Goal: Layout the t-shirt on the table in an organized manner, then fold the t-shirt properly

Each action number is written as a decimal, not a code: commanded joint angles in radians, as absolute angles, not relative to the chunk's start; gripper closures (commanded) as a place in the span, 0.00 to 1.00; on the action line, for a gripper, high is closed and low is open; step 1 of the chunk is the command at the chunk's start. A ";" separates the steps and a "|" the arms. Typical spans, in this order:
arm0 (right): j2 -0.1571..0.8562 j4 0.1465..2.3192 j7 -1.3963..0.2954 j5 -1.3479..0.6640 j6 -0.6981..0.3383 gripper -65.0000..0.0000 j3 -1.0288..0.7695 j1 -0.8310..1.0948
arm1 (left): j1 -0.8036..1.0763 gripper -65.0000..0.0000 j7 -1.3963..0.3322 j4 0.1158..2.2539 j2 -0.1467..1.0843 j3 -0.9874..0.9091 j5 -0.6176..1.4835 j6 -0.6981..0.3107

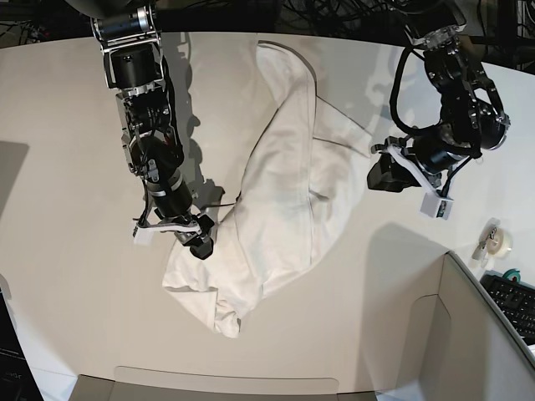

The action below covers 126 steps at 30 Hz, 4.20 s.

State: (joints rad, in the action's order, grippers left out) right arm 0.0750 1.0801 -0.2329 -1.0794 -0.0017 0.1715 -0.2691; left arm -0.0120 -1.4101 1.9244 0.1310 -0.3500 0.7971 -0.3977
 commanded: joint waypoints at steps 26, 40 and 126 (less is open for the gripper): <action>0.058 1.481 -0.340 -0.906 0.470 0.54 0.127 -0.213 | -0.002 0.69 -1.395 1.943 0.139 -0.354 0.819 -0.404; -0.054 1.182 -0.332 -0.897 0.588 0.54 0.122 -0.340 | -0.002 0.69 -1.395 1.943 0.153 -0.354 0.819 -0.404; 0.042 1.839 -0.768 -0.657 0.282 1.00 0.374 -0.226 | 0.074 0.69 -1.095 1.945 0.320 0.412 0.740 -0.239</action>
State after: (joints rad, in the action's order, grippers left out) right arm 0.0467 1.8153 -0.7868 -0.6521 0.2955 0.3737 -0.2092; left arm 0.0856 -1.1160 1.9320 0.3157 0.4141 0.7265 -0.2363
